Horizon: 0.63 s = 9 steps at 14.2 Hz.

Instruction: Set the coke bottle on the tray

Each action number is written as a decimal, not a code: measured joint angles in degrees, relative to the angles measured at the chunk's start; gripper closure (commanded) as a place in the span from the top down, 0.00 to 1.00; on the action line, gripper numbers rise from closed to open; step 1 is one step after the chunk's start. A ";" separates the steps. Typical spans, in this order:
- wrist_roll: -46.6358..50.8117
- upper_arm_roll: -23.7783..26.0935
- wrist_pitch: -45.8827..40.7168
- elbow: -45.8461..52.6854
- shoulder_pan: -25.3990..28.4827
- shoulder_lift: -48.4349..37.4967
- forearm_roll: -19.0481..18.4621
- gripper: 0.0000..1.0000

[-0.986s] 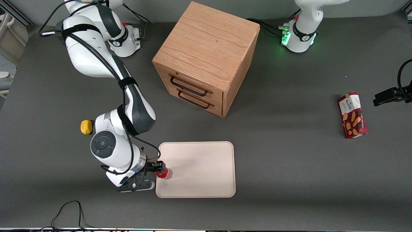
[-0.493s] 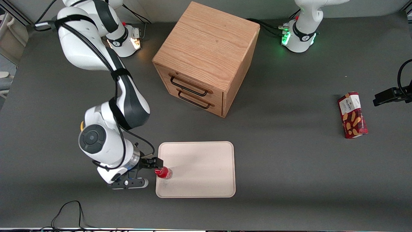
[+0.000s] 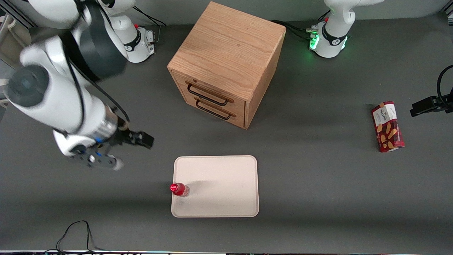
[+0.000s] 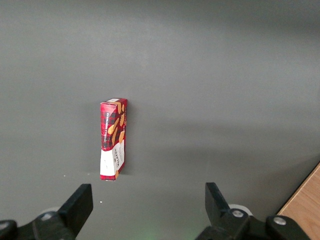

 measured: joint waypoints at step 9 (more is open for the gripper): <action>-15.63 1.41 -1.66 -24.50 -16.02 -26.05 0.18 1.00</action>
